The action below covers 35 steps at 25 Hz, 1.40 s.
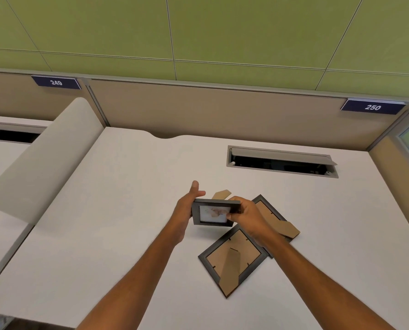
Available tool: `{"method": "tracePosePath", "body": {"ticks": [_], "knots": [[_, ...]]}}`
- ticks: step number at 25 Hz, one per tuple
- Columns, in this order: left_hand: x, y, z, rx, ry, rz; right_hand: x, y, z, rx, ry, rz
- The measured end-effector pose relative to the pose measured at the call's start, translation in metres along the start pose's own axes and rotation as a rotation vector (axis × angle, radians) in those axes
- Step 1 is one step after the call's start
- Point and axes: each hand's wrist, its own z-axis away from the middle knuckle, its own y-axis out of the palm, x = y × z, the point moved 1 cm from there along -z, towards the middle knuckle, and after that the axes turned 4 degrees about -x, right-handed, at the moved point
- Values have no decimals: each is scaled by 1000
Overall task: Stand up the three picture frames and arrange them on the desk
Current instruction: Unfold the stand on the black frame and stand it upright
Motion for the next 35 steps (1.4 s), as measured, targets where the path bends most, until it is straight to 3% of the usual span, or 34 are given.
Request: {"method": "tracePosePath", "body": {"ticks": [35], "knots": [[-36,18,-109,13,-131,8,7,9,-113,-43,318,-52]]}}
